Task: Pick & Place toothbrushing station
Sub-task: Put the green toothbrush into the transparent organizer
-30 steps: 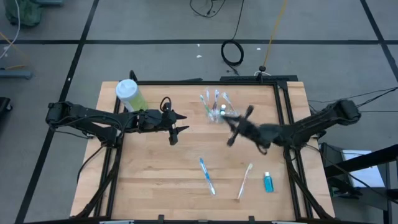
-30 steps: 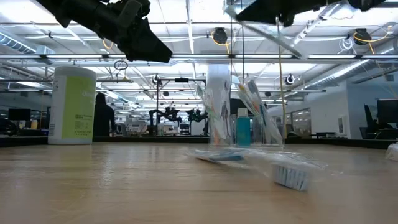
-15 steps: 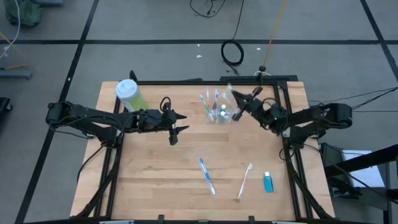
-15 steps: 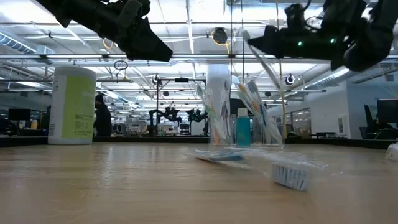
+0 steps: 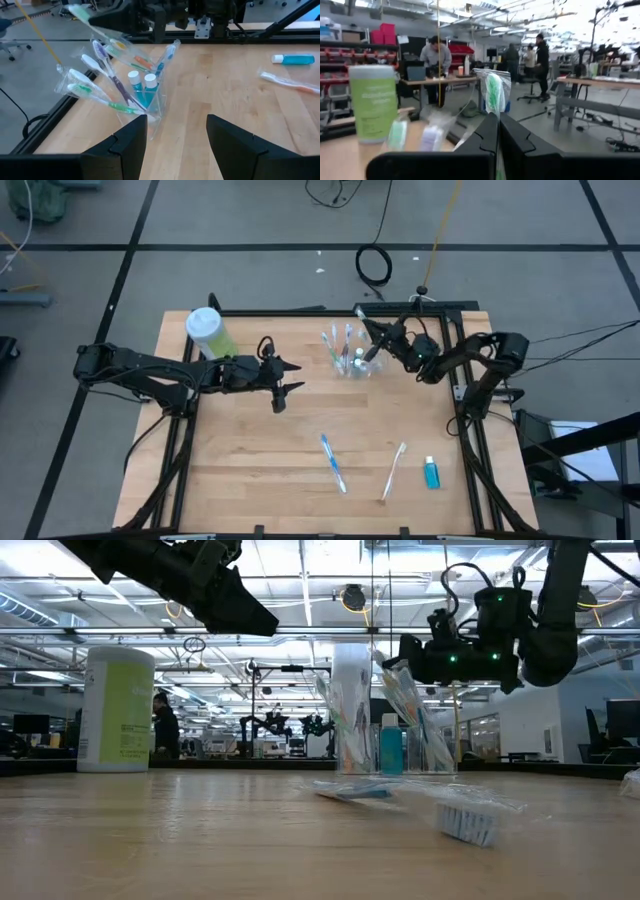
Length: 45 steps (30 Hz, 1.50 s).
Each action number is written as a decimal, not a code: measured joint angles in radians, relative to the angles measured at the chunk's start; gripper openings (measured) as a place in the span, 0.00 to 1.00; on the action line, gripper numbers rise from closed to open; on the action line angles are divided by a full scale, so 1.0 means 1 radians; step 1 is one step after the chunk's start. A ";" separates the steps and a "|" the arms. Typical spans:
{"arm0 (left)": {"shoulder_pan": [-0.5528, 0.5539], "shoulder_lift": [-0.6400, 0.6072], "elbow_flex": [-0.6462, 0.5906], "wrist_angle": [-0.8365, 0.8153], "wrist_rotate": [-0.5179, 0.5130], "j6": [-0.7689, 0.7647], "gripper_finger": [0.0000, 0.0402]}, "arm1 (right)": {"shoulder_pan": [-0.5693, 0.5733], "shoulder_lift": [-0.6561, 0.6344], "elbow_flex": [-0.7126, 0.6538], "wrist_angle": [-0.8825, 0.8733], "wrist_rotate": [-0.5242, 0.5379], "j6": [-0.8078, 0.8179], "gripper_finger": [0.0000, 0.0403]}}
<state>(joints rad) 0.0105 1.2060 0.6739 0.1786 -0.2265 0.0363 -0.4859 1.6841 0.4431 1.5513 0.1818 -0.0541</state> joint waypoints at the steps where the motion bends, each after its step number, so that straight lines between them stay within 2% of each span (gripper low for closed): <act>1: 0.000 0.000 0.000 -0.002 0.000 0.007 0.53 | 0.004 0.006 0.000 -0.004 0.000 0.006 0.00; 7: 0.000 0.000 0.000 -0.003 0.000 0.009 0.53 | 0.037 0.017 -0.027 -0.044 0.015 -0.022 0.00; 11: 0.000 0.000 0.000 -0.007 0.002 0.003 0.53 | 0.067 0.016 -0.052 -0.021 0.130 -0.083 0.00; 15: 0.000 0.000 0.000 -0.031 0.009 -0.005 0.53 | 0.088 0.014 -0.080 -0.004 0.181 -0.128 0.00; 28: 0.002 0.000 0.000 -0.007 0.009 -0.008 0.53 | 0.158 -0.085 -0.148 0.014 0.183 -0.256 0.09; 38: 0.002 0.000 0.000 0.002 0.009 -0.019 0.53 | 0.246 -0.222 -0.217 0.014 0.182 -0.196 0.17; 45: 0.002 0.000 0.000 0.009 0.009 -0.032 0.53 | 0.304 -0.256 -0.289 -0.030 0.182 -0.115 0.15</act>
<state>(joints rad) 0.0124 1.2064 0.6743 0.1871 -0.2180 0.0043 -0.1822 1.4285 0.1542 1.5210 0.3637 -0.1694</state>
